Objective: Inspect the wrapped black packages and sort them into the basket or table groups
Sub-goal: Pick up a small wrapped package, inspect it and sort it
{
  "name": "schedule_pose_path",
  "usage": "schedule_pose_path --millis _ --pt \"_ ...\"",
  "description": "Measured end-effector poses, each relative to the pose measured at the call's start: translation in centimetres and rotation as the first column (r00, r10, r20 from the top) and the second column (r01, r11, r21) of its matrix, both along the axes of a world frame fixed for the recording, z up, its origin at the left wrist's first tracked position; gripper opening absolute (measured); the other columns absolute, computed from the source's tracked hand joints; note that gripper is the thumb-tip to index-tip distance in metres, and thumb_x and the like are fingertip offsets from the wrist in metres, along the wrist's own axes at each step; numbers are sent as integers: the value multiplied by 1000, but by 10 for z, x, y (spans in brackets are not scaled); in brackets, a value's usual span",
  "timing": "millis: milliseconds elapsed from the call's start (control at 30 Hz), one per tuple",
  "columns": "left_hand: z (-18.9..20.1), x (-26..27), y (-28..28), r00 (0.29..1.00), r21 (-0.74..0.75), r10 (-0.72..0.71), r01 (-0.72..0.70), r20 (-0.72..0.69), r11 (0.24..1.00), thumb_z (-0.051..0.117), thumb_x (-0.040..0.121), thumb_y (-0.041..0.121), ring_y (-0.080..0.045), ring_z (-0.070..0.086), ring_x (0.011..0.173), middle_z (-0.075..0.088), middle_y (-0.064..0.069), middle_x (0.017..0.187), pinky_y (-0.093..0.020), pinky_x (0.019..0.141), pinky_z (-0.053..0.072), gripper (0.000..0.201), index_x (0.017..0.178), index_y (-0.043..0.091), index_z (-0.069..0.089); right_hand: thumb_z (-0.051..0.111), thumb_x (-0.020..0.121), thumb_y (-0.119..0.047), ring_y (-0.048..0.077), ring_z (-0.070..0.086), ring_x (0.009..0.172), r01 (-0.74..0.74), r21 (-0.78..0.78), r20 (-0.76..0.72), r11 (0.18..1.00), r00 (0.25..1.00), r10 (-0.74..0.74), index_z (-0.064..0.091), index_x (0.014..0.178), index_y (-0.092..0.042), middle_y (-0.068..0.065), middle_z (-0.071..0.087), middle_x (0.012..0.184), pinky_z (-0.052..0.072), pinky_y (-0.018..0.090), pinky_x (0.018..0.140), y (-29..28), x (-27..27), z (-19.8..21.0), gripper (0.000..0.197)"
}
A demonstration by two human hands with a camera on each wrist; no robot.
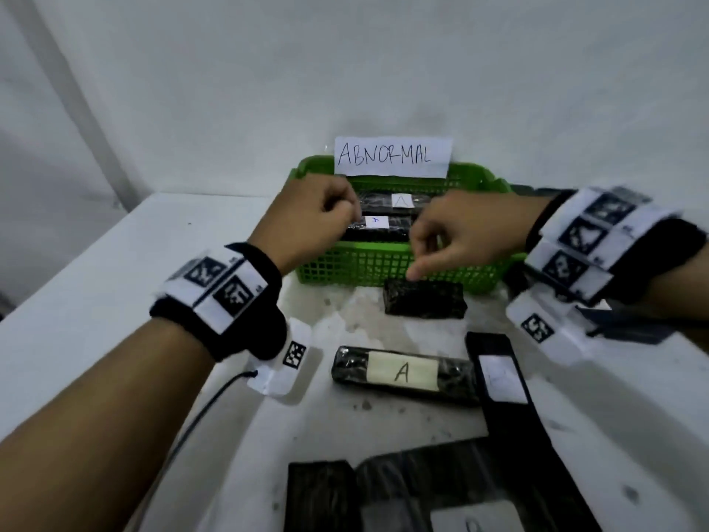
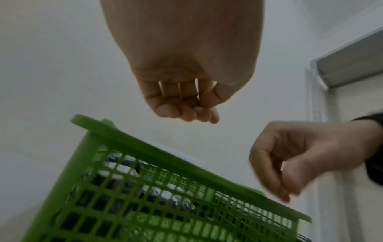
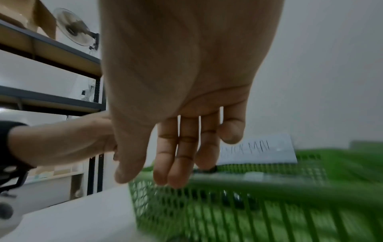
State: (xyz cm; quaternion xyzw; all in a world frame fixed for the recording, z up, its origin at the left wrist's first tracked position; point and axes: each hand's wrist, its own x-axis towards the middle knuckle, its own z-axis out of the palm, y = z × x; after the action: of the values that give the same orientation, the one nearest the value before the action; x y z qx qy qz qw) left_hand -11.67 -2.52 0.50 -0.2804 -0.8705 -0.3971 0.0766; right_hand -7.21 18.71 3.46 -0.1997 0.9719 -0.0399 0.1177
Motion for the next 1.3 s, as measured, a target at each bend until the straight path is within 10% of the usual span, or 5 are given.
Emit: schedule_pose_path --millis 300,467,700,900,1300 --pt "-45 60 1 908 -537 -168 367 383 759 71 89 38 -11 63 90 67 10 100 -27 83 50 27 113 26 68 80 77 -57 7 64 84 76 86 233 993 968 -94 70 107 -29 -13 73 95 53 29 78 -12 64 -54 42" --pt "-53 69 -9 884 -420 -155 356 441 835 78 85 25 -12 63 85 71 5 96 -23 80 48 14 97 26 70 78 82 -49 13 61 86 150 77 178 986 971 -162 68 97 -29 -11 67 92 44 27 72 -10 77 -57 27" --pt "-14 76 -28 910 -198 -230 310 344 930 72 90 23 -9 59 71 65 8 84 -25 65 47 6 94 25 68 73 90 -35 9 56 108 188 -334 -223 924 936 -271 61 132 -28 -12 59 119 45 18 87 -9 87 -8 45" --pt "-14 68 -30 863 274 -328 233 385 933 66 91 2 -12 63 75 70 2 84 -26 69 49 19 106 13 72 66 94 -30 13 71 97 183 -895 -9 407 904 -427 48 145 -28 1 72 120 57 31 84 -7 85 1 54" --pt "1 33 16 943 659 -292 117 162 743 71 88 5 -20 72 83 72 -1 97 -32 71 60 19 103 17 68 75 86 -9 18 69 61 88 -990 27 112 889 -457 69 105 -11 6 73 87 58 26 54 6 60 -15 19"
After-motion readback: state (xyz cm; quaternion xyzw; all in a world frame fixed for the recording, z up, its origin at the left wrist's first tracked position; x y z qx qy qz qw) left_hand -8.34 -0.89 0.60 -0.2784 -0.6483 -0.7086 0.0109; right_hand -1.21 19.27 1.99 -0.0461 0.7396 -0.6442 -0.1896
